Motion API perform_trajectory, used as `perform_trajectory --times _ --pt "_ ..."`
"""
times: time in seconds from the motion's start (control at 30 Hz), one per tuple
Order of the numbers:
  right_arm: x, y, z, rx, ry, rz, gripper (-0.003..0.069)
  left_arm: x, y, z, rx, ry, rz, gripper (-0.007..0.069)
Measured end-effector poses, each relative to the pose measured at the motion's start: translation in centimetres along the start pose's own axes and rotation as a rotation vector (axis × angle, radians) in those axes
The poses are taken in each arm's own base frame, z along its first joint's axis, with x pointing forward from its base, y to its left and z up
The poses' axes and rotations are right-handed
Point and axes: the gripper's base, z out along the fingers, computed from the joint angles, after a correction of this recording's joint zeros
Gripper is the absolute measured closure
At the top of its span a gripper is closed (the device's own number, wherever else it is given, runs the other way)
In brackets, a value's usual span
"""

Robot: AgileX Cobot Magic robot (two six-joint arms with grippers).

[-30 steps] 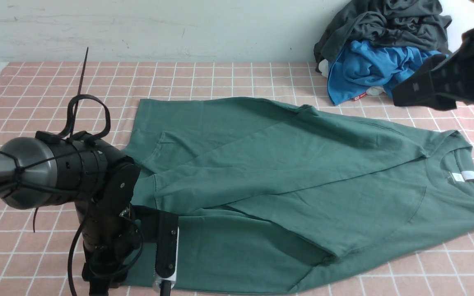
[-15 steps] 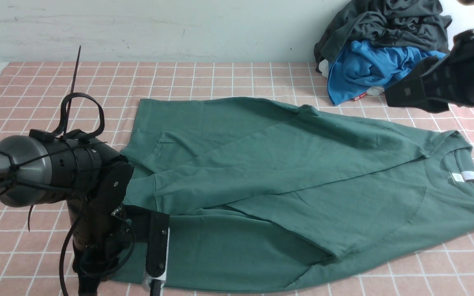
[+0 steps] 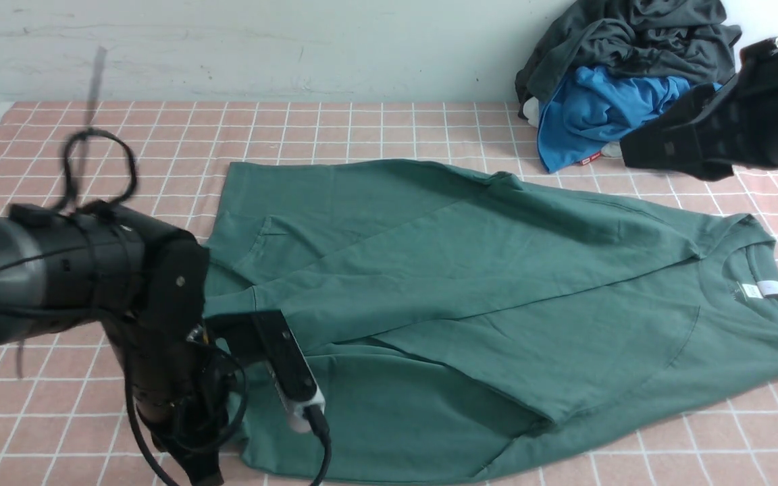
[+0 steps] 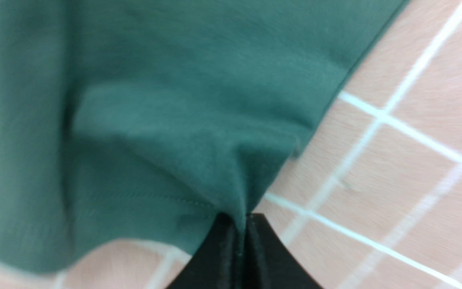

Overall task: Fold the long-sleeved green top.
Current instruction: Use both arms simultaneously to clamp the lower edge of the clothing fabric

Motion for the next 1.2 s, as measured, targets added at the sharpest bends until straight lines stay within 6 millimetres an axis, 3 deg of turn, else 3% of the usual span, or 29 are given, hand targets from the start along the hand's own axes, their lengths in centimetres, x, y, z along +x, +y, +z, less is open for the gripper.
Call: perform_trajectory --times 0.03,0.07,0.13,0.27,0.37,0.43,0.5,0.57,0.6,0.83,0.87,1.03,1.2 --pt "0.0 0.2 -0.1 -0.002 -0.002 -0.01 0.0466 0.2 -0.1 -0.4 -0.001 -0.001 -0.014 0.0629" --pt "-0.2 1.3 -1.1 -0.012 -0.016 -0.098 0.0497 0.9 -0.6 -2.3 -0.022 -0.028 -0.062 0.0629" --pt "-0.2 2.8 -2.1 -0.031 -0.013 -0.232 0.0543 1.7 -1.1 -4.3 -0.052 -0.056 -0.098 0.0629" --pt "0.5 4.7 -2.6 -0.08 0.058 -0.42 0.0641 3.2 -2.0 -7.1 -0.087 -0.108 -0.147 0.0629" --pt "1.4 4.6 -2.2 -0.076 0.139 -0.471 0.0661 3.9 -2.5 -8.3 -0.104 -0.138 -0.155 0.0629" --pt "3.5 3.7 -1.0 -0.054 0.313 -0.525 0.067 4.7 -3.1 -9.5 -0.116 -0.176 -0.161 0.0629" --pt "4.7 3.2 -0.3 -0.041 0.4 -0.551 0.067 5.0 -3.4 -9.9 -0.125 -0.191 -0.161 0.0629" --pt "7.7 2.3 1.4 -0.035 0.567 -0.584 0.0663 5.4 -3.6 -10.3 -0.13 -0.202 -0.166 0.0629" --pt "8.3 2.1 1.8 -0.036 0.592 -0.589 0.0658 5.4 -3.7 -10.3 -0.13 -0.202 -0.17 0.0629" --pt "13.4 0.7 5.3 -0.021 0.765 -0.685 0.0511 5.4 -3.8 -10.3 -0.108 -0.207 -0.196 0.0629" --pt "14.7 0.1 6.2 0.002 0.804 -0.75 0.0452 5.4 -3.9 -10.3 -0.103 -0.209 -0.199 0.0629" --pt "16.9 -1.3 10.1 0.058 0.8 -0.908 0.0284 5.3 -4.1 -10.6 -0.092 -0.237 -0.206 0.0629" --pt "18.3 -2.5 13.3 0.065 0.828 -1.056 0.0238 5.5 -4.2 -10.7 -0.094 -0.246 -0.207 0.0629"
